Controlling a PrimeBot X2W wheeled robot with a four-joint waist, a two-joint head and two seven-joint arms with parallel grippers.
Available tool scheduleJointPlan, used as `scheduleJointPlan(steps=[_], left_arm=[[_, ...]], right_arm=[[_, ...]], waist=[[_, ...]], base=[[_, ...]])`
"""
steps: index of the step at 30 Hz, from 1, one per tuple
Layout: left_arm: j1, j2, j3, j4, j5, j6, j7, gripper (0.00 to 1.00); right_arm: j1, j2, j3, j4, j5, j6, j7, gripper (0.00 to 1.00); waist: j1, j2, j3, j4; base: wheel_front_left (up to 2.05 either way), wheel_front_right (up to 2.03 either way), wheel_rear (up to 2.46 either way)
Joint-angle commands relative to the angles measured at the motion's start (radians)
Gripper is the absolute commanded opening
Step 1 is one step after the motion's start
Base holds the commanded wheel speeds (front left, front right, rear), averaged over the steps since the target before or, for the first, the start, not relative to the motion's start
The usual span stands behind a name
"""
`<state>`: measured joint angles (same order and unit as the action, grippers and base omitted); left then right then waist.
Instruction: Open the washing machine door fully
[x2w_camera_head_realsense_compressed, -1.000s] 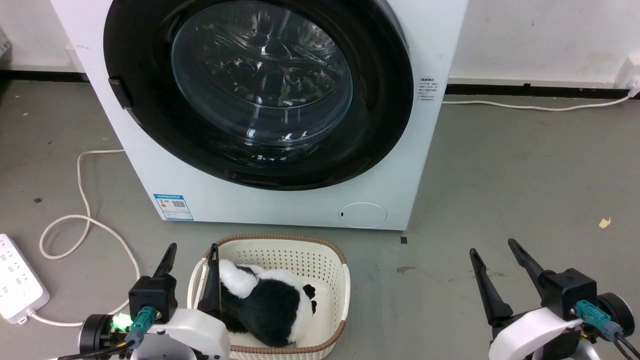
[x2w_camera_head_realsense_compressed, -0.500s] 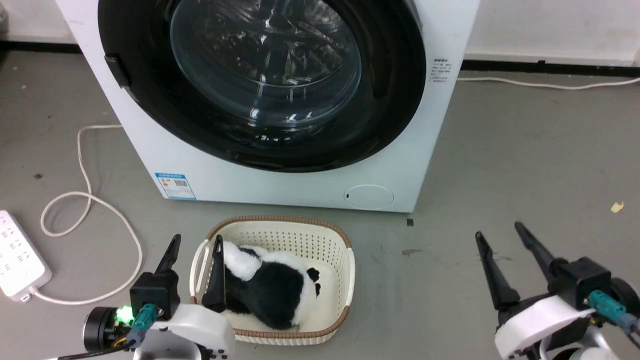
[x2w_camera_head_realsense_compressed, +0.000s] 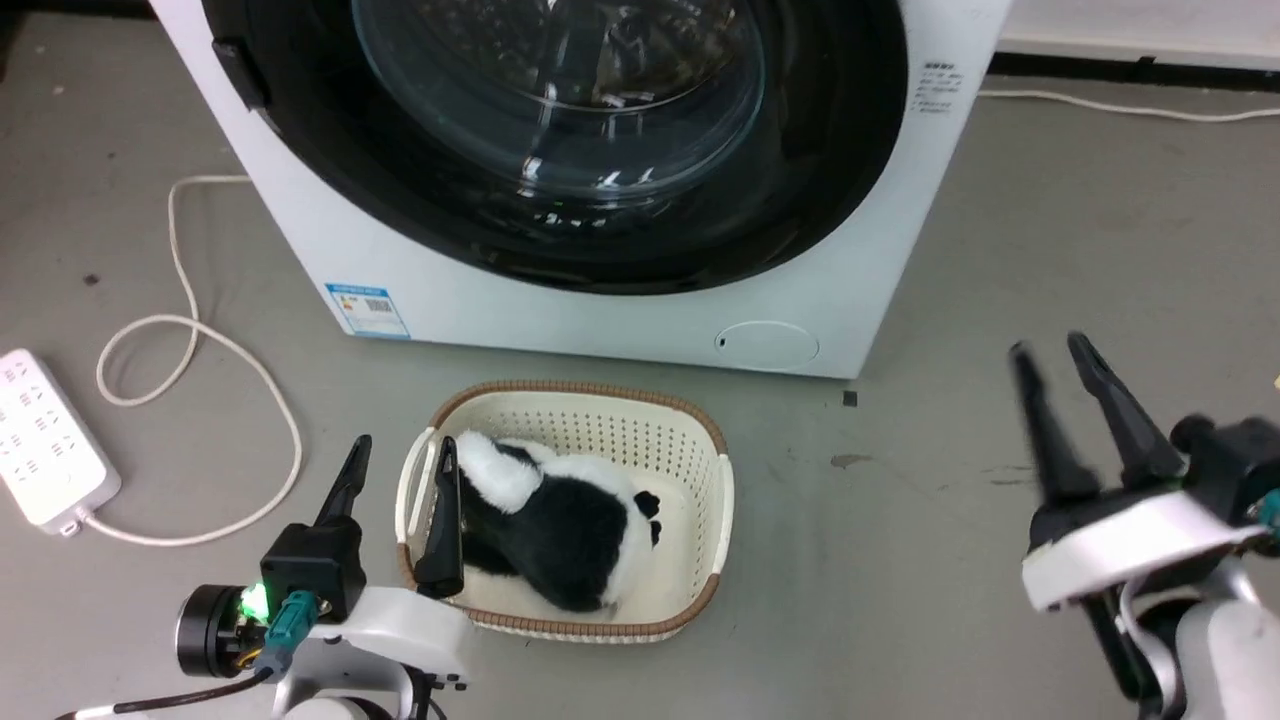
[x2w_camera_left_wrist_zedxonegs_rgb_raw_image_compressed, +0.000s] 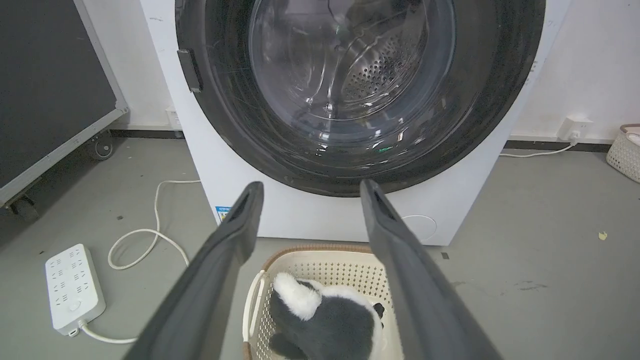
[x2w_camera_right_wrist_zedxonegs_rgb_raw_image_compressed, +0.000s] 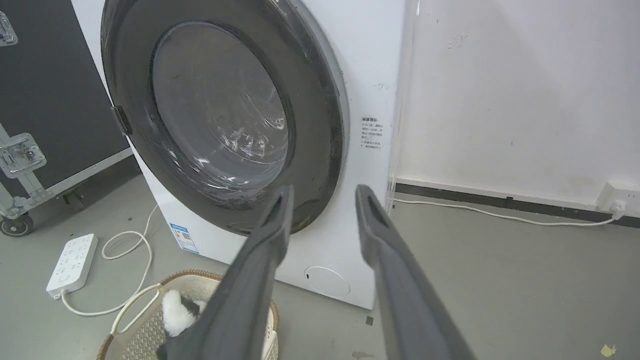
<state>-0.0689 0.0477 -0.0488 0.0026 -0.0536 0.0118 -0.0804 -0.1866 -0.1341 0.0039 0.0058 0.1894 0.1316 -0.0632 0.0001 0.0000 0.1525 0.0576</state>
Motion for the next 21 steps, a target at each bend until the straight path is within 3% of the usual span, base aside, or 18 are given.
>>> scheduleJointPlan(steps=[1, 11, 21], left_arm=[[-0.026, 0.001, -0.004, -0.005, -0.007, 0.006, -0.011, 1.0], [-0.057, 0.001, -0.027, -0.014, -0.023, 0.019, -0.032, 1.0], [-0.082, 0.001, -0.039, -0.018, -0.04, 0.029, -0.057, 1.0]], right_arm=[[-0.04, -0.015, -0.002, 0.004, 0.023, 0.0, 0.001, 0.0], [-0.169, -0.019, -0.051, 0.025, 0.14, 0.0, 0.055, 0.0], [-0.34, 0.014, -0.13, 0.13, 0.33, 0.0, 0.226, 0.0]], waist=[[-0.0001, 0.0, 0.014, 0.008], [-0.0001, 0.0, 0.064, 0.044], [-0.0001, 0.0, 0.123, 0.08]], base=[[0.0, 0.0, 0.0], [0.0, 0.0, 0.0], [0.0, 0.0, 0.0]])
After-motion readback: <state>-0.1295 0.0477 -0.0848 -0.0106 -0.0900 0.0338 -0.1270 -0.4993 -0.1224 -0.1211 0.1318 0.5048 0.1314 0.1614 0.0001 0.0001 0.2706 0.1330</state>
